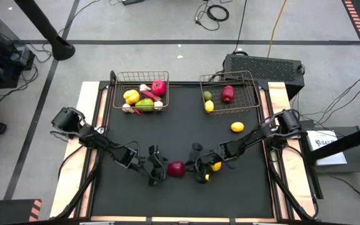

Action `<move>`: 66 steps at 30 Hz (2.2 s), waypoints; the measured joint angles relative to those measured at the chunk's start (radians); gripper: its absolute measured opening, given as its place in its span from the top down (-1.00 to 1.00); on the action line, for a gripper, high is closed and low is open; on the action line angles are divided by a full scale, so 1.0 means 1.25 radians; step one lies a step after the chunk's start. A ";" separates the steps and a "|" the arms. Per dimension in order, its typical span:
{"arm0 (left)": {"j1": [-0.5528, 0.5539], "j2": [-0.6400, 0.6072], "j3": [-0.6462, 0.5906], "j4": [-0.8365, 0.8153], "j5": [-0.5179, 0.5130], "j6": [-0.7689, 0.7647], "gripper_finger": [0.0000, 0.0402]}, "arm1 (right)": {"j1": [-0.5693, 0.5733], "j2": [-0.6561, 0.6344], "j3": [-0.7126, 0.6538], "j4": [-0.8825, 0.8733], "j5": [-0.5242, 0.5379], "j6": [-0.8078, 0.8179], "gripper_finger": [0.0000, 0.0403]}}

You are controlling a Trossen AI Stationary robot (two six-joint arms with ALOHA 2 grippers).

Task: Sort produce into baskets
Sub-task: Put the red apple into the right wire basket

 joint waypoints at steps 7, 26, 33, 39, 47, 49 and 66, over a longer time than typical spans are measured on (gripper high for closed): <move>0.001 0.000 0.000 -0.001 0.000 0.001 -0.49 | -0.017 0.015 0.000 0.013 -0.019 0.015 0.54; 0.006 0.000 0.000 0.005 0.002 0.043 -0.49 | -0.033 0.014 0.000 0.052 -0.016 0.024 0.50; 0.008 0.000 0.000 0.005 0.006 0.056 -0.49 | -0.047 0.013 0.000 0.051 -0.022 0.010 0.48; 0.008 0.000 0.000 0.008 0.013 0.062 -0.49 | -0.053 0.013 0.000 0.072 -0.017 0.001 0.50; 0.007 0.000 0.000 0.030 0.014 0.085 -0.49 | -0.064 0.013 0.000 0.066 -0.099 0.013 0.50; 0.007 -0.001 0.000 0.034 0.014 0.085 -0.49 | -0.068 0.013 0.000 0.067 -0.098 0.013 0.51; 0.008 -0.001 0.000 0.033 0.014 0.084 -0.49 | -0.067 0.013 0.000 0.071 -0.075 0.019 0.56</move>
